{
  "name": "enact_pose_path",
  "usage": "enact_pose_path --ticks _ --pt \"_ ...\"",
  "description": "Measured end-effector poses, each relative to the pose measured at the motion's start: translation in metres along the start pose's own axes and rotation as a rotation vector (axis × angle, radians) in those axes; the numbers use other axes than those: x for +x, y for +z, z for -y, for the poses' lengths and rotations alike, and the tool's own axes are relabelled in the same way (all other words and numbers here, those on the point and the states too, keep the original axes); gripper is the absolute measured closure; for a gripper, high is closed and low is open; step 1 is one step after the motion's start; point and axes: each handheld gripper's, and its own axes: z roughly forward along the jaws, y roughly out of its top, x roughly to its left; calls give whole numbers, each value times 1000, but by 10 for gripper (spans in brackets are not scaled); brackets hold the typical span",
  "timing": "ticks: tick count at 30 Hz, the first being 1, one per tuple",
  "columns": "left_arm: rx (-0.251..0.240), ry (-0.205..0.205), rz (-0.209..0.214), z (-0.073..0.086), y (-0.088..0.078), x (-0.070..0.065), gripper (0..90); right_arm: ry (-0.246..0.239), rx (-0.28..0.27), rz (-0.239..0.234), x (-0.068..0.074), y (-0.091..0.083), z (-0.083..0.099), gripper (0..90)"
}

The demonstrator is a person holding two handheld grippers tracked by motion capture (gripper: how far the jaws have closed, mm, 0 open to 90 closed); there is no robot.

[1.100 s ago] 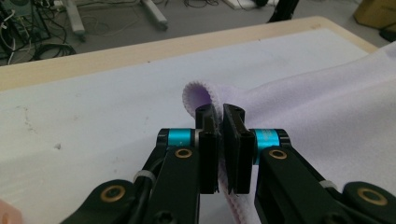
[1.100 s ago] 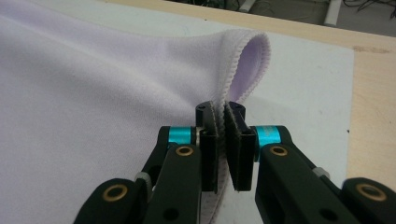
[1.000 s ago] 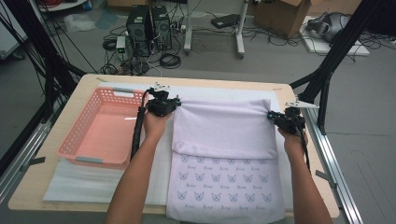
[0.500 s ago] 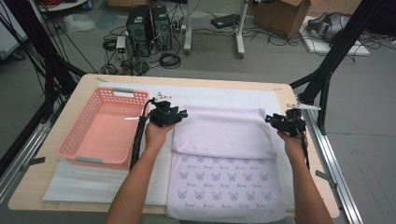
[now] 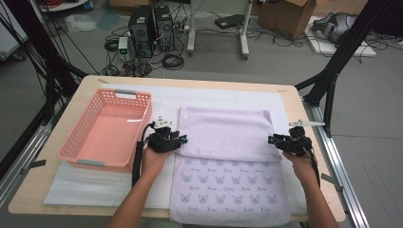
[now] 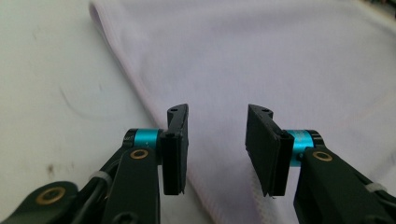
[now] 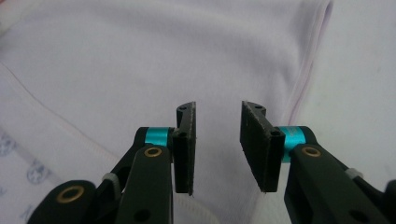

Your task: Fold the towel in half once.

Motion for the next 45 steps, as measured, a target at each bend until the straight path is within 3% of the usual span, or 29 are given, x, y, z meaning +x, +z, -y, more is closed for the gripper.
enact_pose_path --ticks 2,4,8,12,16,22,28,33,41,45 --pt "-47 -10 23 6 -4 -5 579 16 11 -22 0 0 8 644" --pt "-7 8 49 7 -8 -9 567 18 6 -50 3 -2 15 625" --pt "-10 25 78 13 -12 -18 555 3 10 -58 6 -7 28 616" --pt "17 57 58 26 -12 -24 729 -14 19 -47 8 -10 40 675" --pt "-18 61 37 31 -18 -28 851 -49 13 -36 11 -14 49 826" --pt "-90 85 57 44 -36 -33 860 -101 -30 -45 19 -29 63 840" --pt "-110 132 65 56 -50 -40 855 -115 -50 -66 24 -43 74 841" --pt "-126 138 88 66 -64 -46 860 -148 -43 -70 31 -54 84 843" --pt "-167 152 95 73 -84 -57 859 -138 -63 -90 41 -69 97 843" --pt "-192 153 100 75 -95 -61 857 -150 -100 -93 47 -80 99 844"
